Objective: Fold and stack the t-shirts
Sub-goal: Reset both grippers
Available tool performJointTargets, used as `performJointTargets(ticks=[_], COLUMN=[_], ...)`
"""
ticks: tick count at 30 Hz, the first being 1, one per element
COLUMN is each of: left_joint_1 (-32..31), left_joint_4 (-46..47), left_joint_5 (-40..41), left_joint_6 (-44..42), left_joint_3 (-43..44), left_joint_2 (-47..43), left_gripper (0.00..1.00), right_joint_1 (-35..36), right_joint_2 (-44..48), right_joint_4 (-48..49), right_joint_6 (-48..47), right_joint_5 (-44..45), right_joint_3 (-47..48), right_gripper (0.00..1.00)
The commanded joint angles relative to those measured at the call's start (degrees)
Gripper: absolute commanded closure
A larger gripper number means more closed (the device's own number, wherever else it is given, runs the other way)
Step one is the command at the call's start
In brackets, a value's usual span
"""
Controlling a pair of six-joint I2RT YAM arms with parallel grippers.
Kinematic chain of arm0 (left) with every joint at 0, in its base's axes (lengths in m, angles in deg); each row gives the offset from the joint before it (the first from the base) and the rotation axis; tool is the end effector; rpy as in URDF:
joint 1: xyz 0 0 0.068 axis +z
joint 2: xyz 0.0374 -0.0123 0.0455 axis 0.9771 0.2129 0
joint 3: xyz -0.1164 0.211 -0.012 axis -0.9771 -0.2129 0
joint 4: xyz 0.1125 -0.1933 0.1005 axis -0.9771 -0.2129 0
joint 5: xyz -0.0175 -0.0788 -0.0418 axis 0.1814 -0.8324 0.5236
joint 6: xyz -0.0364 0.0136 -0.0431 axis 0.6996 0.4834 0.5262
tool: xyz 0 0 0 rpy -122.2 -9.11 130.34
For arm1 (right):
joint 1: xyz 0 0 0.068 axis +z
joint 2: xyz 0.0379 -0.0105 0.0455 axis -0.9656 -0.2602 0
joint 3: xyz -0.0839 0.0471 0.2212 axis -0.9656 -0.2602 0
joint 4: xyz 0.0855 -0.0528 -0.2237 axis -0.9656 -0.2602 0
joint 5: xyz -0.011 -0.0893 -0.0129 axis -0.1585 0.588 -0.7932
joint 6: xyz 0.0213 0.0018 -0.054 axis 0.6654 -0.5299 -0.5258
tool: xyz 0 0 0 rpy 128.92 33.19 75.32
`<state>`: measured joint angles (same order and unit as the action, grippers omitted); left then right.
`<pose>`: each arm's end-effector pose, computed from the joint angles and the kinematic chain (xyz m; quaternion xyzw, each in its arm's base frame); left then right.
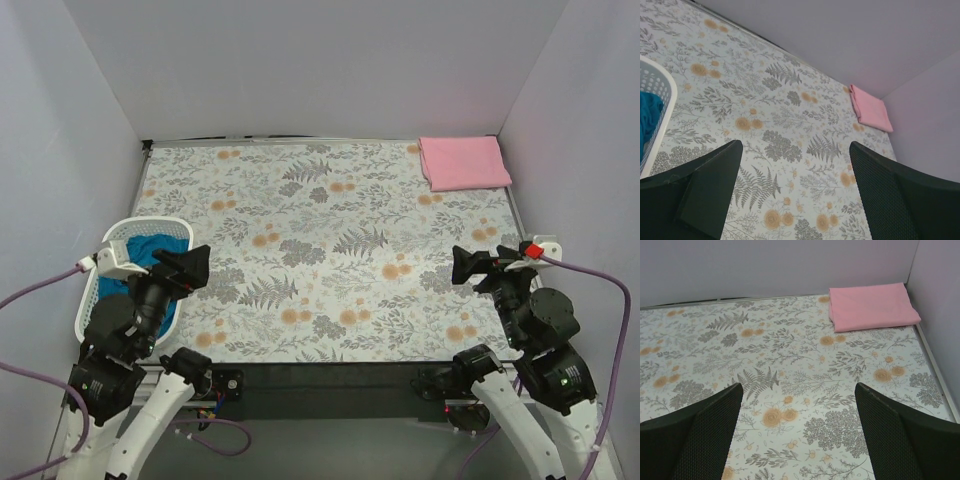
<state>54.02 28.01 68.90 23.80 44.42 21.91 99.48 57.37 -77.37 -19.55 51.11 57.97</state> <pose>0.0708 -0.0177 0.3473 -0.3970 0.6388 -0.4089 0.5168 0.0799 0.0204 0.3389 0.0345 0.7036 0.0812 0.7051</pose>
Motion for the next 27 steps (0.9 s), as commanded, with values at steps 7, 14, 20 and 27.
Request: performJointTargets(ticks=[7, 14, 20, 27], left_joint_1=[0.39, 0.39, 0.39, 0.39], left_joint_4=[1.37, 3.04, 3.84, 5.24], left_joint_5=[1.86, 2.3, 3.35, 6.69], left_joint_6=[4.2, 4.11, 4.46, 4.63], left_joint_3=[-7.92, -10.65, -11.97, -14.26], left_joint_2=[-11.02, -11.03, -10.33, -12.61], left_gripper=[0.05, 0.04, 0.02, 0.02], right_joint_1=[0.23, 0.32, 0.32, 0.23], right_joint_2=[7.79, 8.23, 8.15, 8.06], right_joint_4=[2.5, 2.85, 3.29, 3.29], right_joint_6=[0.63, 0.46, 0.28, 0.89], right_joint_5=[1.88, 1.97, 2.06, 1.79], right_joint_3=[-5.46, -7.57, -8.46, -9.42], right_gripper=[0.02, 0.02, 0.02, 0.02])
